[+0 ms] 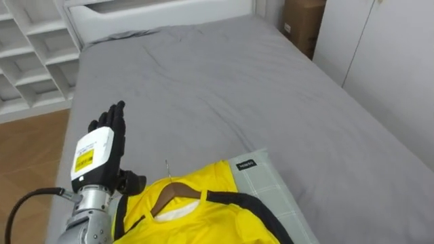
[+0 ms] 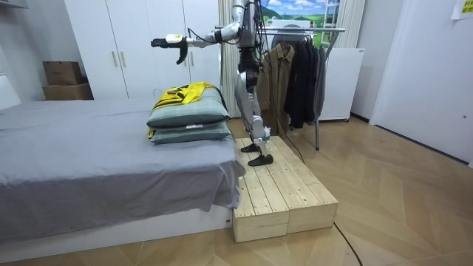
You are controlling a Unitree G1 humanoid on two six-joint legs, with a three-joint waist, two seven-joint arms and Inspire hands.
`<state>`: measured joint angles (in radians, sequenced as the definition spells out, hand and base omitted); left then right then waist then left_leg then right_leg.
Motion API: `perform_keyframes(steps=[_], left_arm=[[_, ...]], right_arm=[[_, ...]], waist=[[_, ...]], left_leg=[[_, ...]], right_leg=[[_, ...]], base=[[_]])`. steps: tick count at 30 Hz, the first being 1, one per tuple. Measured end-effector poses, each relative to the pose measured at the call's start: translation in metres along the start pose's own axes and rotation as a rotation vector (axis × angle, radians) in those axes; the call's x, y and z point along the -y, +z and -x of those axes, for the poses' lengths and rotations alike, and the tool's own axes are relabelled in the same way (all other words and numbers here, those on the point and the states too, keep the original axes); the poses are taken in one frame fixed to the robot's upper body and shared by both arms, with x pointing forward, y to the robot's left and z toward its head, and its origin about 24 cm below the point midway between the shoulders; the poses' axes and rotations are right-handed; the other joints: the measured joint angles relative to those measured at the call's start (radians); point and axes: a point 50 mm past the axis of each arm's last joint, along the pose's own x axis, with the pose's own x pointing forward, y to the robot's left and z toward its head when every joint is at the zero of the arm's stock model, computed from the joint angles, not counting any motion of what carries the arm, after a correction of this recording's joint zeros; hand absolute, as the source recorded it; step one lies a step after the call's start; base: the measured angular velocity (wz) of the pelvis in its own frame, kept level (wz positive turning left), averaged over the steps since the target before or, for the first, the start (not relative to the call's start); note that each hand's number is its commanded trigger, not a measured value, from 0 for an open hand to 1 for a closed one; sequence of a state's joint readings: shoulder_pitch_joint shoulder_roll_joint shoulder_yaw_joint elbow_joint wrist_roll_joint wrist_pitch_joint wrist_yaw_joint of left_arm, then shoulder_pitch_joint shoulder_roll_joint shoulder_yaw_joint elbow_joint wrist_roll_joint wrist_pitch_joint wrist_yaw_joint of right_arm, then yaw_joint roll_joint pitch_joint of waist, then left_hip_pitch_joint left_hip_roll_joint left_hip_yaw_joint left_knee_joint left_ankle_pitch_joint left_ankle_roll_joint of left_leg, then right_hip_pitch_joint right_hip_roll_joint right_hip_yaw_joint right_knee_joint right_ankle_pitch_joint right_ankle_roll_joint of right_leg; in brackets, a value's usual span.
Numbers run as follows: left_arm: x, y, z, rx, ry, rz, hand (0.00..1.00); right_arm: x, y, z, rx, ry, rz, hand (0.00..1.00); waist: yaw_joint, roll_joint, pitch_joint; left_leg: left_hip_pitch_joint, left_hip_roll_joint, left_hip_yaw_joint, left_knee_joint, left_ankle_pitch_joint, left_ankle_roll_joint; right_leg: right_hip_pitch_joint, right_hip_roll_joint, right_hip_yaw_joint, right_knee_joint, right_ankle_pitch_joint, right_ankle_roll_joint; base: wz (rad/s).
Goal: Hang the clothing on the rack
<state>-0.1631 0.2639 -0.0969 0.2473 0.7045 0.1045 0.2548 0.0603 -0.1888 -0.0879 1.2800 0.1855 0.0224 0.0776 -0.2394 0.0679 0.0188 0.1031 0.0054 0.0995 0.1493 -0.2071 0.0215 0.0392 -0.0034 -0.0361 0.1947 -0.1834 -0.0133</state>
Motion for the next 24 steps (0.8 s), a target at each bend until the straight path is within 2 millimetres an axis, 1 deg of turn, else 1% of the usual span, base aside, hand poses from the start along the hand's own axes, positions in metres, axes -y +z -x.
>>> perform_keyframes(steps=[1, 2, 3, 4, 5, 6, 7, 8, 9, 10, 11, 12, 14, 17, 19, 20, 22, 24], left_arm=[[0.002, -0.001, 0.000, -0.005, -0.010, -0.003, 0.00], [0.006, -0.003, 0.000, -0.015, -0.038, -0.006, 0.00], [0.011, -0.002, -0.001, -0.018, -0.066, -0.009, 0.00], [0.011, -0.003, -0.001, -0.019, -0.072, -0.010, 0.00], [0.008, -0.008, -0.003, -0.033, -0.066, -0.021, 0.00], [0.015, -0.010, -0.002, -0.058, -0.099, -0.010, 0.00], [0.018, -0.010, -0.002, -0.062, -0.119, -0.004, 0.00], [0.021, -0.006, -0.003, -0.053, -0.141, 0.012, 0.00], [0.021, -0.001, -0.006, -0.037, -0.143, 0.017, 0.00], [0.021, 0.001, -0.007, -0.028, -0.145, 0.016, 0.00], [0.024, 0.004, -0.007, -0.016, -0.157, 0.014, 0.00], [0.025, 0.005, -0.007, -0.016, -0.163, 0.013, 0.00], [0.028, 0.001, -0.006, -0.038, -0.177, 0.006, 0.00], [0.034, -0.007, -0.004, -0.082, -0.210, 0.033, 0.00], [0.038, -0.014, -0.002, -0.119, -0.231, 0.061, 0.00], [0.042, -0.019, 0.000, -0.146, -0.252, 0.077, 0.00], [0.048, -0.025, 0.003, -0.184, -0.296, 0.105, 0.00], [0.053, -0.029, 0.006, -0.222, -0.351, 0.142, 0.00]], right_arm=[[0.001, -0.002, 0.000, -0.005, -0.004, 0.001, 0.00], [0.001, -0.002, 0.000, -0.005, -0.009, 0.008, 0.00], [0.001, -0.003, 0.000, -0.006, -0.013, 0.008, 0.00], [0.000, -0.003, 0.000, -0.005, -0.014, 0.008, 0.00], [-0.006, 0.001, -0.001, 0.005, -0.005, 0.004, 0.00], [-0.002, 0.004, -0.001, 0.015, -0.021, 0.011, 0.00], [-0.002, 0.004, -0.001, 0.014, -0.026, 0.015, 0.00], [-0.001, 0.002, 0.000, 0.006, -0.034, 0.032, 0.00], [0.000, 0.000, 0.000, -0.006, -0.036, 0.056, 0.00], [0.000, -0.001, 0.000, -0.013, -0.037, 0.072, 0.00], [0.003, -0.005, 0.000, -0.035, -0.041, 0.099, 0.00], [0.003, -0.007, 0.000, -0.056, -0.038, 0.123, 0.00], [0.003, -0.007, 0.000, -0.067, -0.039, 0.147, 0.00], [0.003, -0.009, 0.000, -0.084, -0.040, 0.156, 0.00], [0.004, -0.011, 0.001, -0.098, -0.043, 0.159, 0.00], [0.005, -0.014, 0.001, -0.112, -0.045, 0.171, 0.00], [0.006, -0.017, 0.002, -0.131, -0.049, 0.185, 0.00], [0.006, -0.019, 0.002, -0.150, -0.052, 0.189, 0.00]], waist=[[0.000, 0.001, 0.0013], [-0.001, 0.005, 0.0038], [0.000, 0.011, 0.0091], [0.001, 0.012, 0.0073], [0.001, -0.014, 0.0003], [-0.025, 0.009, 0.0049], [-0.037, 0.009, 0.0047], [-0.042, 0.008, 0.0052], [-0.048, 0.005, 0.0069], [-0.052, 0.001, 0.0052], [-0.053, 0.001, 0.0005], [-0.048, 0.000, -0.0007], [-0.034, -0.001, -0.0013], [-0.042, 0.002, -0.0017], [-0.042, 0.002, -0.0021], [-0.042, 0.002, -0.0022], [-0.044, 0.006, -0.0024], [-0.052, 0.006, -0.0023]], left_leg=[[0.005, 0.004, -0.007, -0.002, 0.000, 0.000], [0.016, 0.015, -0.037, -0.004, 0.000, 0.000], [0.025, 0.029, -0.084, -0.005, 0.001, 0.001], [0.023, 0.034, -0.103, -0.005, 0.001, 0.001], [0.010, 0.022, -0.104, 0.006, -0.010, -0.008], [-0.008, 0.036, -0.096, 0.016, -0.029, -0.026], [-0.009, 0.037, -0.082, 0.012, -0.030, -0.027], [-0.020, 0.039, -0.059, -0.005, -0.027, -0.031], [-0.059, 0.038, -0.042, -0.027, -0.020, -0.030], [-0.079, 0.036, -0.023, -0.021, -0.011, -0.009], [-0.077, 0.033, 0.004, -0.018, 0.009, -0.007], [-0.067, 0.028, 0.014, -0.015, 0.012, -0.004], [-0.054, 0.018, 0.020, -0.014, 0.011, -0.003], [-0.044, 0.013, 0.028, -0.014, 0.010, -0.001], [-0.043, 0.003, 0.032, -0.014, 0.010, 0.000], [-0.044, -0.001, 0.033, -0.012, 0.011, 0.001], [-0.046, -0.003, 0.032, -0.011, 0.012, 0.007], [-0.053, -0.001, 0.029, 0.003, 0.011, 0.009]], right_leg=[[-0.009, 0.004, -0.003, 0.021, 0.000, 0.000], [-0.038, 0.010, -0.016, 0.087, 0.000, 0.000], [-0.082, 0.029, -0.024, 0.138, -0.025, -0.005], [-0.094, 0.044, -0.009, 0.098, -0.021, -0.016], [-0.118, 0.048, 0.020, -0.029, 0.071, -0.033], [-0.111, 0.053, -0.013, -0.023, 0.094, -0.037], [-0.109, 0.051, -0.010, -0.020, 0.094, -0.038], [-0.108, 0.051, 0.019, -0.018, 0.094, -0.038], [-0.109, 0.050, 0.056, -0.021, 0.094, -0.037], [-0.109, 0.044, 0.069, -0.022, 0.092, -0.033], [-0.110, 0.038, 0.078, -0.019, 0.091, -0.020], [-0.111, 0.041, 0.075, -0.017, 0.091, -0.017], [-0.099, 0.038, 0.063, -0.025, 0.091, -0.015], [-0.087, 0.032, 0.059, -0.025, 0.092, -0.009], [-0.087, 0.029, 0.059, -0.024, 0.089, -0.004], [-0.088, 0.026, 0.058, -0.024, 0.084, 0.002], [-0.091, 0.025, 0.055, -0.022, 0.080, 0.002], [-0.093, 0.026, 0.049, -0.012, 0.074, -0.004]], base=[[-0.20], [-0.23], [-0.27], [-0.45], [-0.19], [-0.03], [0.27], [0.21], [0.24], [0.31], [0.13], [-0.05], [-0.26], [-0.05], [-0.05], [-0.05], [0.02], [0.08]])
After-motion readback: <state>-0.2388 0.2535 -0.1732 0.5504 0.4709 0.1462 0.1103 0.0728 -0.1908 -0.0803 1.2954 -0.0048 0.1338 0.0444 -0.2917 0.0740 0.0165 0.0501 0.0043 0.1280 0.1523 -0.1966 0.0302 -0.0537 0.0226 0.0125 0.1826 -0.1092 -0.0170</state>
